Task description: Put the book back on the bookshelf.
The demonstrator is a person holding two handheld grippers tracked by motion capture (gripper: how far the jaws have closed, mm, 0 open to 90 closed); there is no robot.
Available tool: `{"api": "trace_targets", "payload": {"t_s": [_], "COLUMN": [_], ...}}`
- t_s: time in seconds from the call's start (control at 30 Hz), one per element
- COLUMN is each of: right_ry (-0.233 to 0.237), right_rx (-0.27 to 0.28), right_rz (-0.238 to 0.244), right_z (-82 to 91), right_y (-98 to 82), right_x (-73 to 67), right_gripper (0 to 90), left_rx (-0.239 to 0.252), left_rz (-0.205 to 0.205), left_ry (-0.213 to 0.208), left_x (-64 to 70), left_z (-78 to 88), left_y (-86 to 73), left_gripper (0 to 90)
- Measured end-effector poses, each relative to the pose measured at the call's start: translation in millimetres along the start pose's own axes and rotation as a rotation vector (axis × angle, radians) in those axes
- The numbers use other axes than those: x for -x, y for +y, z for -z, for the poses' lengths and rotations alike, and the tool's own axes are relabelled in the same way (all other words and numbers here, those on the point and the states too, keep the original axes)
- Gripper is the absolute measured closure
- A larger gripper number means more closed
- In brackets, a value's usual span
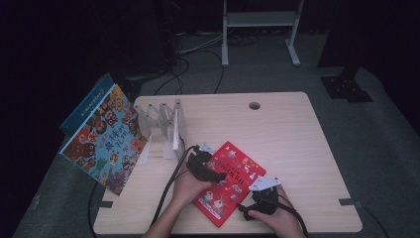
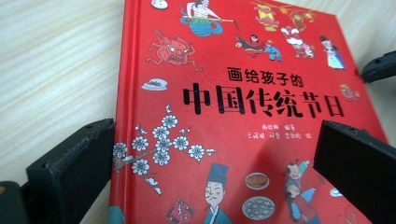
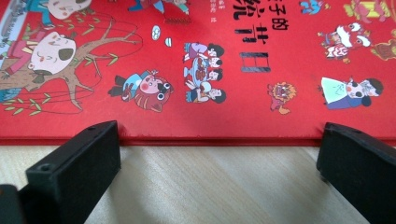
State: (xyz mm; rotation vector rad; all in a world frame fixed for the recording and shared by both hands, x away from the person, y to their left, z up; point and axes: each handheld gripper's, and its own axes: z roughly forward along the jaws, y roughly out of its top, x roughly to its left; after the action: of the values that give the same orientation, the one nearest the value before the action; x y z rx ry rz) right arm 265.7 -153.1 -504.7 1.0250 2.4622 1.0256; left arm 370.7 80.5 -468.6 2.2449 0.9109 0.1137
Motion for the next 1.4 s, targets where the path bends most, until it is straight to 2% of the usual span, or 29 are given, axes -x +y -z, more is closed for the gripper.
{"api": "trace_targets", "payload": {"t_s": [0.07, 0.2, 0.27, 0.3, 0.37, 0.43, 0.53, 0.73, 0.97, 1.07, 1.2, 1.33, 1.4], "right_ry": [0.000, -0.001, -0.001, -0.002, -0.002, -0.001, 0.000, 0.000, 0.000, 0.000, 0.004, 0.006, -0.008], "right_rx": [0.001, 0.002, 0.004, 0.003, 0.004, 0.003, 0.004, 0.002, 0.001, 0.001, 0.002, 0.002, 0.003], "right_rz": [-0.005, -0.002, -0.001, -0.001, 0.000, 0.000, -0.006, 0.000, 0.004, 0.004, 0.004, 0.002, -0.004], "right_z": [0.2, 0.6, 0.6, 0.7, 0.9, 1.2, 1.5, 1.9, 2.4, 2.5, 3.1, 3.4, 3.3], "right_y": [-0.1, -0.6, -0.9, -1.0, -1.3, -1.5, -1.8, -2.2, -2.7, -2.9, -3.4, -3.5, -3.7], "right_x": [-0.3, -0.1, 0.0, 0.0, 0.1, 0.1, -0.2, 0.5, 1.0, 0.9, 1.4, 1.4, 1.6], "right_gripper": [0.0, 0.0, 0.0, 0.0, 0.0, 0.0, 0.0, 0.0, 0.0, 0.0, 0.0, 0.0, 0.0], "left_rx": [0.008, -0.017, 0.003, 0.000, 0.017, 0.006, 0.003, 0.029, 0.063, 0.080, 0.115, 0.107, 0.115], "left_rz": [0.007, -0.033, -0.028, -0.046, -0.053, -0.087, -0.116, -0.176, -0.214, -0.236, -0.253, -0.260, -0.256], "left_ry": [-0.010, -0.023, -0.046, -0.054, -0.072, -0.080, -0.092, -0.119, -0.188, -0.188, -0.205, -0.213, -0.239], "left_x": [2.0, 3.1, 3.6, 3.2, 6.2, 9.3, 13.2, 22.7, 28.4, 33.0, 37.7, 37.6, 36.8], "left_z": [4.8, 13.5, 18.7, 22.6, 28.3, 34.9, 42.0, 55.1, 71.5, 76.1, 85.3, 89.2, 90.7], "left_y": [3.8, 11.0, 13.5, 15.1, 18.5, 23.2, 28.0, 34.0, 42.4, 43.9, 44.9, 43.0, 40.7], "left_gripper": [0.0, 0.0, 0.0, 0.0, 0.0, 0.0, 0.0, 0.1, 6.1, 7.9, 17.0, 24.3, 31.7]}}
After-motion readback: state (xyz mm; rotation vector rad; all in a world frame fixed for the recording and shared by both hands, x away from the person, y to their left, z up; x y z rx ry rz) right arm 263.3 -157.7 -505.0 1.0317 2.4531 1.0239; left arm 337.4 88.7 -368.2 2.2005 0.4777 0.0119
